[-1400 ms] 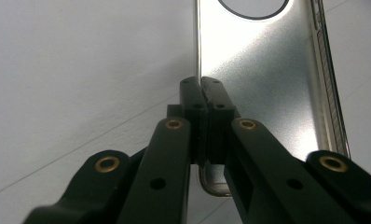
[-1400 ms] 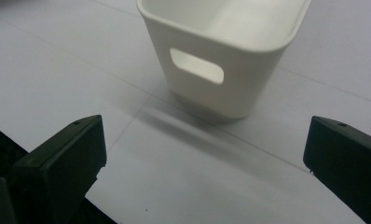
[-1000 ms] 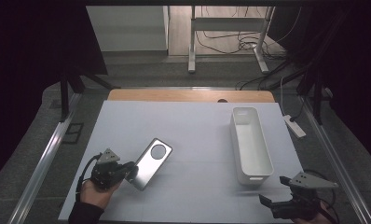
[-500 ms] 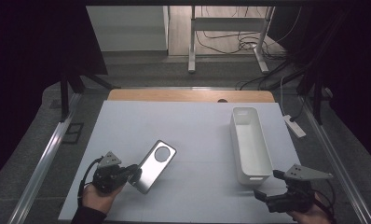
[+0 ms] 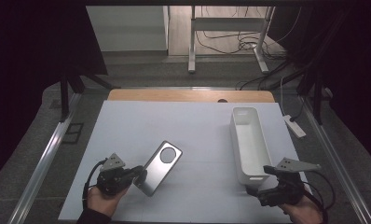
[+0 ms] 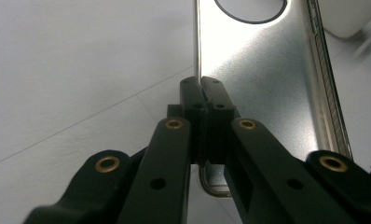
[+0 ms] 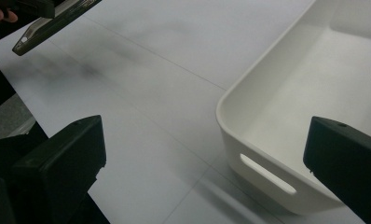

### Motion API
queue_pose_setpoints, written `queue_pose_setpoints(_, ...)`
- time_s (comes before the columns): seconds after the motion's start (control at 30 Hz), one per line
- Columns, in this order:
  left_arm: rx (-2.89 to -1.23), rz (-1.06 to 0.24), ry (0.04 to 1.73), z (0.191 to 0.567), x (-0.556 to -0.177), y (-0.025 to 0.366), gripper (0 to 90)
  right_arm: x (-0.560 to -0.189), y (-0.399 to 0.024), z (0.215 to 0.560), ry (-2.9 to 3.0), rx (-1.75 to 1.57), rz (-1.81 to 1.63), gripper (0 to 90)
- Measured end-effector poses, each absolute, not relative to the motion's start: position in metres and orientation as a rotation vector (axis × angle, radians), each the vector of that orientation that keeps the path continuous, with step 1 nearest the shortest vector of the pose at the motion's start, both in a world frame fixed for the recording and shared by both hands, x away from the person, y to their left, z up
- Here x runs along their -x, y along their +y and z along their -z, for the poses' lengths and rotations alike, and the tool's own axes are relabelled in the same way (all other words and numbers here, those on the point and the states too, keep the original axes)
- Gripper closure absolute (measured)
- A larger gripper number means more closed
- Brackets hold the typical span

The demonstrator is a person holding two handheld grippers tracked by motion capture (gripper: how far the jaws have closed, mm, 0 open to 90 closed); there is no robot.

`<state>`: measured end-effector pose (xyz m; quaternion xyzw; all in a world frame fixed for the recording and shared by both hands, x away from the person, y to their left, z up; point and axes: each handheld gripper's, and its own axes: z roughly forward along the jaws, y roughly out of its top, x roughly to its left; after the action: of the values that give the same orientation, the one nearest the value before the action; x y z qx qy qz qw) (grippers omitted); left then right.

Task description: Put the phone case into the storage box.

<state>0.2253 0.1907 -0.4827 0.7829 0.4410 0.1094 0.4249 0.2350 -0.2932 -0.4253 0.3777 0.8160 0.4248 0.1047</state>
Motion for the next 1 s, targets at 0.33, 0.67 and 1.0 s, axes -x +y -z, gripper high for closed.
queue_pose_setpoints(0.33, -1.960, -0.272, 1.068, 0.481, -0.228, 0.180, 88.8, -0.243, -0.282, 0.426, 2.418, -1.088, -1.299, 0.0)
queue_pose_setpoints(0.67, -1.956, -0.293, 1.044, 0.479, -0.230, 0.174, 88.8, -0.257, -0.273, 0.425, 2.470, -1.042, -1.293, 0.0)
queue_pose_setpoints(1.0, -1.932, -0.320, 1.031, 0.476, -0.230, 0.172, 88.9, -0.268, -0.266, 0.422, 2.496, -1.019, -1.311, 0.0)
